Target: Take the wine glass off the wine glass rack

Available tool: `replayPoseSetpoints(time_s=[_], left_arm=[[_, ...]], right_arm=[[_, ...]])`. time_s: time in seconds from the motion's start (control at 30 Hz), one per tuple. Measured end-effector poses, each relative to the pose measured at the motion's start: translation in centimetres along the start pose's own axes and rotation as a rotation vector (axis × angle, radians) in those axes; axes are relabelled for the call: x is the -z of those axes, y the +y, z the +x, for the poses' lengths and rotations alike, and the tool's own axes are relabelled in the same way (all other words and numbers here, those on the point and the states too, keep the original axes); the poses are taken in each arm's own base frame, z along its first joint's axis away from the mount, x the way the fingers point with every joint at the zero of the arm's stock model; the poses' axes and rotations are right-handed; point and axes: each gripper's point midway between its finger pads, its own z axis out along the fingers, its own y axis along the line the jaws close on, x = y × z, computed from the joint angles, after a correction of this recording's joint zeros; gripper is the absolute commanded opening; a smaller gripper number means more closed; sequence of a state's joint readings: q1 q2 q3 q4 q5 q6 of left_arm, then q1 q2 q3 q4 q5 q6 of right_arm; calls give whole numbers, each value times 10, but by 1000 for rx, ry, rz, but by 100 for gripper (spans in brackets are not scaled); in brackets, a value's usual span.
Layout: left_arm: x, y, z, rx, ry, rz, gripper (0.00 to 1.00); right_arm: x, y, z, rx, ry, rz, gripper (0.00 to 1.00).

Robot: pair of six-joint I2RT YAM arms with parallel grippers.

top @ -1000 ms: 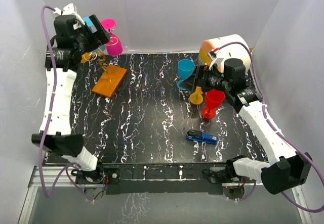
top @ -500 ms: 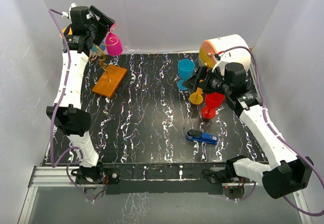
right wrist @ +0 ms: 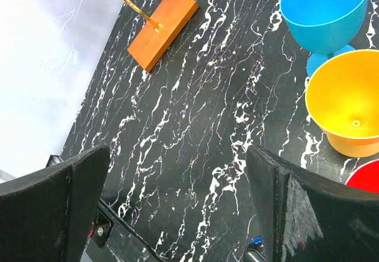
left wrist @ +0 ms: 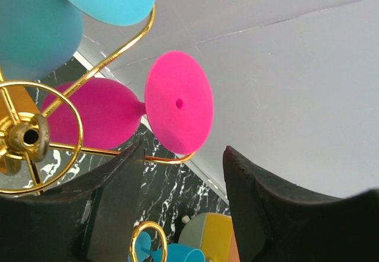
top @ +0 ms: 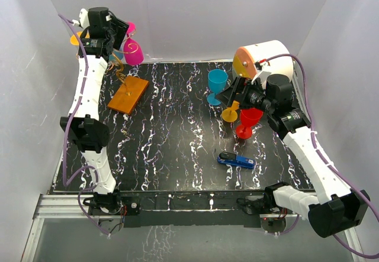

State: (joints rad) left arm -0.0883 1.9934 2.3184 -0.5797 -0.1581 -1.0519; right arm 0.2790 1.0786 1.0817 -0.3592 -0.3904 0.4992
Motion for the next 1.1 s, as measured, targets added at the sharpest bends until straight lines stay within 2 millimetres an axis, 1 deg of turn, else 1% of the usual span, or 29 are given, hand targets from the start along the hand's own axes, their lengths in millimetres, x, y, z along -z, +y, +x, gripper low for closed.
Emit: replayPoseSetpoints(time_s=[0.3, 0.43, 0.53, 0.7, 0.87, 1.1], left_arm=[[-2, 5, -6, 7, -36, -25, 51], [-3, 4, -10, 19, -44, -23, 46], [-7, 4, -11, 28, -48, -20, 43], [-19, 13, -6, 33, -40, -43, 41], [-27, 19, -4, 43, -39, -58, 32], [-29, 19, -11, 58, -55, -52, 22]], right_arm=[[0, 0, 0, 0, 0, 0, 98], [1, 1, -1, 1, -3, -1, 99], [2, 2, -2, 3, -8, -3, 98], [3, 2, -2, 5, -13, 0, 98], [3, 1, -3, 5, -14, 1, 98], [3, 1, -3, 6, -14, 2, 99]])
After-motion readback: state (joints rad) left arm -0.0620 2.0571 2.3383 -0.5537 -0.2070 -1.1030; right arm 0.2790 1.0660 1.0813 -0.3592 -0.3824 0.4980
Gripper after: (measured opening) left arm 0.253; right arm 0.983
